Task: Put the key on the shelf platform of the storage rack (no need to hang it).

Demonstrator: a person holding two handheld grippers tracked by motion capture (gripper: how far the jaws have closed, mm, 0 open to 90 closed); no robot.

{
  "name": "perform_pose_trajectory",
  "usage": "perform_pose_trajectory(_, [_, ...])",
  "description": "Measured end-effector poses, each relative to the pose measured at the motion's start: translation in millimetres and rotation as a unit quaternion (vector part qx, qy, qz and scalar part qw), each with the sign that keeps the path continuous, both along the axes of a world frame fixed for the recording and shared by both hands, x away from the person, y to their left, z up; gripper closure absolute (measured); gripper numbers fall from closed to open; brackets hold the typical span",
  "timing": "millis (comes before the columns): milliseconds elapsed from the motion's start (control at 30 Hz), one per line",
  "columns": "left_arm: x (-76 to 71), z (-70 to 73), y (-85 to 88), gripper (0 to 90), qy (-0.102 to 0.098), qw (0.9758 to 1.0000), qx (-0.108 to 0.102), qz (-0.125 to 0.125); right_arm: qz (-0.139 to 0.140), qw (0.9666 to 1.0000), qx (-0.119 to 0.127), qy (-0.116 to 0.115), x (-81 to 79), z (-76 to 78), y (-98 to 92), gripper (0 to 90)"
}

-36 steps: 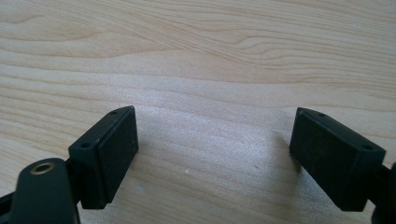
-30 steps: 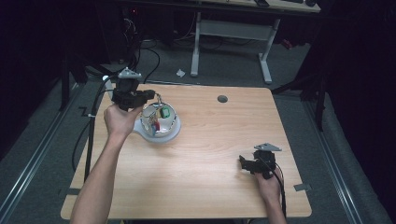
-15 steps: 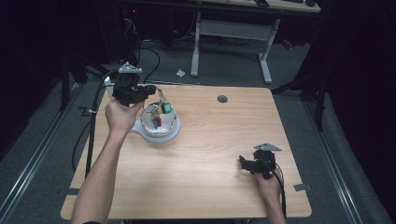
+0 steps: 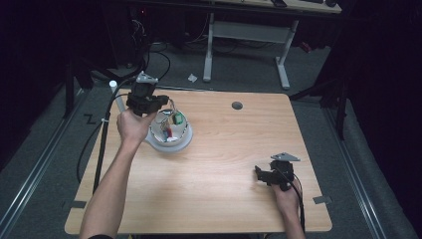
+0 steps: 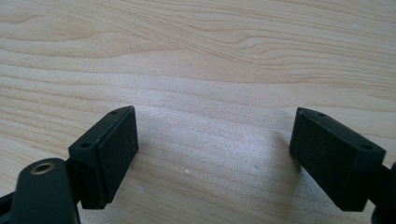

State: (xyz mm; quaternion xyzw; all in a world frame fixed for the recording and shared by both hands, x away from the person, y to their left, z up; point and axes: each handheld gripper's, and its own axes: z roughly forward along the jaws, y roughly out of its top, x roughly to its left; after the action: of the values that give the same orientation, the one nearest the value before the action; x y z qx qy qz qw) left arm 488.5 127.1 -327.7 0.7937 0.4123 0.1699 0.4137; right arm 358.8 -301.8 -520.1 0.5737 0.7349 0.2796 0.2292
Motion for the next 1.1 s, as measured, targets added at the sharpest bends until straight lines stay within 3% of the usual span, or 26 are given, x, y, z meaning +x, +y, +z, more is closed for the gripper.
perform_pose_trajectory(1100, [6.0,-50.5,-2.4,87.2,0.033,0.9994,0.013,-0.005,0.000,1.0000,0.000,0.000,0.0,0.0,0.0,15.5])
